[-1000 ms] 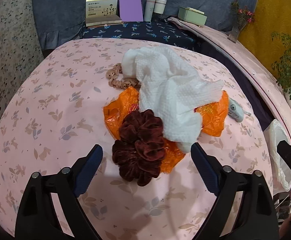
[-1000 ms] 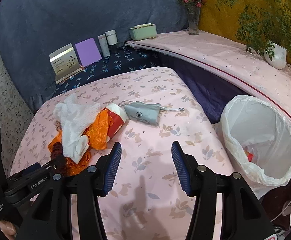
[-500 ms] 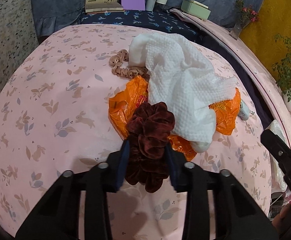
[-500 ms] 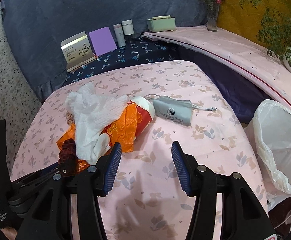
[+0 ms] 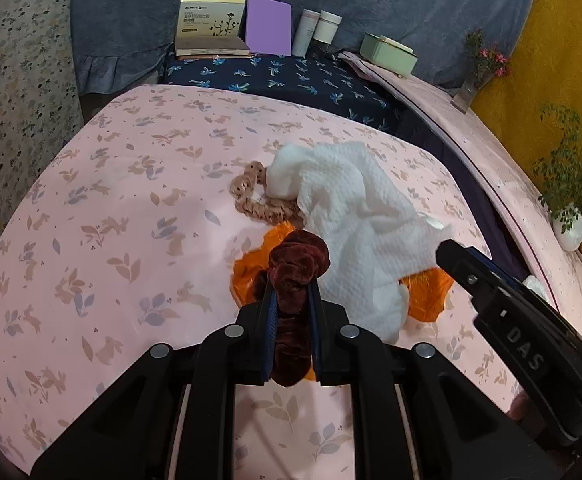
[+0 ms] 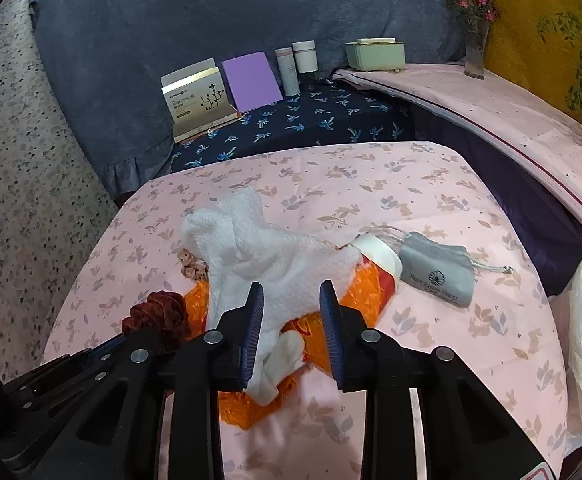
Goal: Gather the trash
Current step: 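Grasp the brown scrunchie with the left tool while the right tool grasps the white wipe, then carry the scrunchie with the left tool while the right tool carries the wipe over the bin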
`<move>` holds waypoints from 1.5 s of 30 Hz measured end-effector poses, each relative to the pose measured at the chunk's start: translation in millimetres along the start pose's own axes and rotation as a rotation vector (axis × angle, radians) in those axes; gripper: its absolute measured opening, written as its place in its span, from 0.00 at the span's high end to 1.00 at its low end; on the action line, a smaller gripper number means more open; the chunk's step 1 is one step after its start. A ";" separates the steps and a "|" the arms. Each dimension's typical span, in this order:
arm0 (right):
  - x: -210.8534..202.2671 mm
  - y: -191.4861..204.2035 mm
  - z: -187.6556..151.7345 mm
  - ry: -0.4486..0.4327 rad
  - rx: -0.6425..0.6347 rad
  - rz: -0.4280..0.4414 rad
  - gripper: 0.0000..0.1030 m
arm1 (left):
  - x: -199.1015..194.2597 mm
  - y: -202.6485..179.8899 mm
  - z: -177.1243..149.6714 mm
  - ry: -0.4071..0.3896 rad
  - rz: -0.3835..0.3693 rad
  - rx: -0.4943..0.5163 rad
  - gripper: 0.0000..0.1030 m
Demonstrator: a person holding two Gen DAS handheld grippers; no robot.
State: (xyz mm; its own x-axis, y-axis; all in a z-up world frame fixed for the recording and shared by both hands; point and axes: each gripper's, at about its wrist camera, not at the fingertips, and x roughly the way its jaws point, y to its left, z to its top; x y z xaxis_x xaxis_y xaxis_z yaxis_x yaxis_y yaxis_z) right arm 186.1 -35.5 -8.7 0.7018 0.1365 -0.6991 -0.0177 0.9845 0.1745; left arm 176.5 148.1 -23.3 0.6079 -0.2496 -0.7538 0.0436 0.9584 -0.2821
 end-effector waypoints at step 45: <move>-151.8 -123.8 27.1 -0.299 0.159 -0.115 0.98 | -50.4 -145.9 -6.6 -0.081 -0.098 0.229 0.87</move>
State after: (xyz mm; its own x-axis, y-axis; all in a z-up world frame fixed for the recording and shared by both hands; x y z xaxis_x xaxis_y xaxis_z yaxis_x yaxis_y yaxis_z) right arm 101.0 -181.1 94.7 0.8706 -0.0361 -0.4906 0.1682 0.9590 0.2281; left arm 134.2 20.0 51.9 0.6534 -0.3392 -0.6768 0.2781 0.9390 -0.2022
